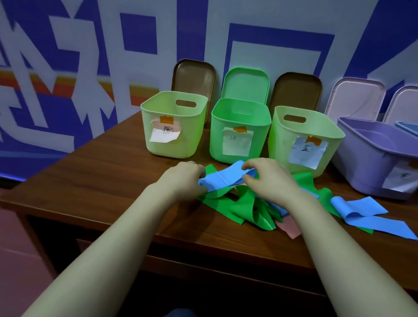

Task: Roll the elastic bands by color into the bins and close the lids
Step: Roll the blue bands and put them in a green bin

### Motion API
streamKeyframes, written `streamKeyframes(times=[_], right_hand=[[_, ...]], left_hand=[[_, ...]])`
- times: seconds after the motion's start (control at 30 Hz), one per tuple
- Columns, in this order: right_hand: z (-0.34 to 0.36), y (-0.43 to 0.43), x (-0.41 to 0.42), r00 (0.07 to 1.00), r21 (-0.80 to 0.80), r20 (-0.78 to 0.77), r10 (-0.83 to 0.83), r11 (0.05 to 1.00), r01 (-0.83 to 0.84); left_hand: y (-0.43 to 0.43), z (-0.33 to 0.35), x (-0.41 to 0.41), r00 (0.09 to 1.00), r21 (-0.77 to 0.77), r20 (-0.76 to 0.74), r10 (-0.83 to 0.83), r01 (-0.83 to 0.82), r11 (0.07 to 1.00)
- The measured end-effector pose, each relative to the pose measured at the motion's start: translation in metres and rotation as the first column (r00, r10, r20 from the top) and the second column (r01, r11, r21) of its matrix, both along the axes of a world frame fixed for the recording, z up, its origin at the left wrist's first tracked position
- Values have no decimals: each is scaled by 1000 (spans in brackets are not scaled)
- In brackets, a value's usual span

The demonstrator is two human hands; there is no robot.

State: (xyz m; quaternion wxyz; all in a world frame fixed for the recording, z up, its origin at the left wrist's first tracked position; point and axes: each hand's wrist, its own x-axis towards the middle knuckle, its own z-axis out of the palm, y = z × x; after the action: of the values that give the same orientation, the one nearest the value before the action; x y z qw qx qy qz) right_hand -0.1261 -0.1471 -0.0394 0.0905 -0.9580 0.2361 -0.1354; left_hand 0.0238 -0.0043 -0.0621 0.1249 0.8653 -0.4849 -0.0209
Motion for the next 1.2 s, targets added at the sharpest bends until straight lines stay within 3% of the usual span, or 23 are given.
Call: streamKeyframes(times=[0.27, 0.6, 0.73, 0.9, 1.03, 1.2], right_hand=[[-13, 7, 21, 999, 119, -30, 16, 993, -12], [-17, 4, 55, 977, 88, -140, -159, 981, 172], [-15, 4, 63, 963, 77, -223, -152, 982, 173], [-17, 1, 66, 976, -8, -148, -159, 987, 159], [-2, -1, 64, 978, -15, -92, -187, 982, 186], [38, -6, 56, 991, -50, 78, -110, 992, 114]], left_hand=[[7, -12, 8, 1000, -44, -26, 15, -16, 999], [6, -14, 13, 999, -79, -33, -3, 0, 997], [5, -13, 14, 1000, -54, -26, -9, 8, 999], [2, -8, 15, 998, -59, -61, -1, -3, 998], [-7, -2, 11, 991, -224, -131, -26, -4, 975], [-28, 17, 3, 950, -502, -297, -91, -75, 862]])
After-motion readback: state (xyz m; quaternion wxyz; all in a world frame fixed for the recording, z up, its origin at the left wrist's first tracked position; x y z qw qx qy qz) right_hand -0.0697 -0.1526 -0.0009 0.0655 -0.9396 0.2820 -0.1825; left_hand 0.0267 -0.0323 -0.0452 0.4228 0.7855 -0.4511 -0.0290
